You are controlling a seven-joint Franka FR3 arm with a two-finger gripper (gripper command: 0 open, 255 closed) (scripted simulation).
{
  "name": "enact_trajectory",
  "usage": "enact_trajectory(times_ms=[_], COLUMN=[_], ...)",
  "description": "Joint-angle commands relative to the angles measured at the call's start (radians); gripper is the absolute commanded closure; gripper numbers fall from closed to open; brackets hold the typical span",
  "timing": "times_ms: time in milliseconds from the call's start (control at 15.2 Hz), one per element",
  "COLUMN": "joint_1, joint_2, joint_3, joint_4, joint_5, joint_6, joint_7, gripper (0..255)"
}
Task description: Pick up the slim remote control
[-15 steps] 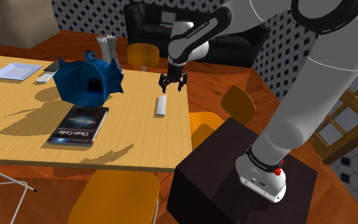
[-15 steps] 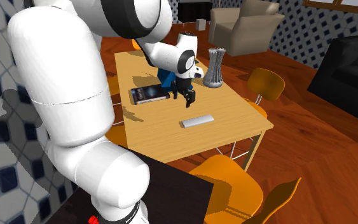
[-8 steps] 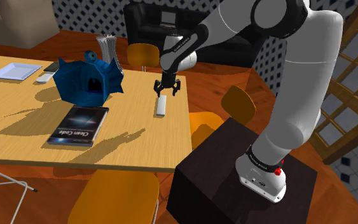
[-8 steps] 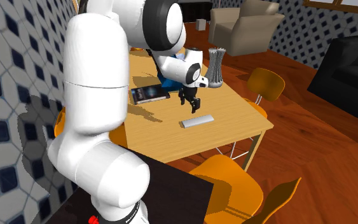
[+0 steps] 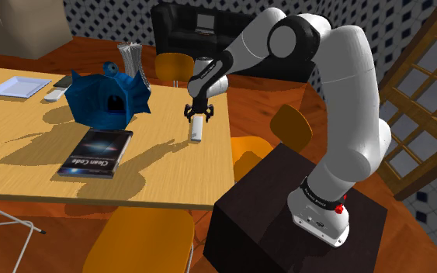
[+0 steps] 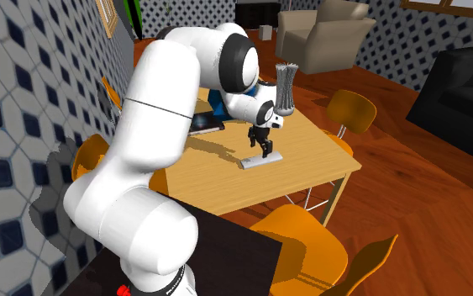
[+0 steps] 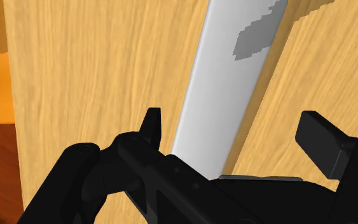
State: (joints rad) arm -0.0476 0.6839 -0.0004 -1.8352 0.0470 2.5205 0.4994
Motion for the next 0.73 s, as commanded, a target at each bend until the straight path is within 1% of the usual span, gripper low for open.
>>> enact_trajectory(times_ms=[0, 528, 660], joint_1=[-0.001, -0.003, -0.003], joint_2=[0.071, 0.161, 0.161], joint_3=[-0.012, -0.010, -0.010], joint_4=[0.074, 0.112, 0.112], joint_5=[0.002, 0.004, 0.004], joint_6=[-0.003, 0.050, 0.050], joint_7=[0.020, 0.018, 0.018], gripper=[0, 0, 0])
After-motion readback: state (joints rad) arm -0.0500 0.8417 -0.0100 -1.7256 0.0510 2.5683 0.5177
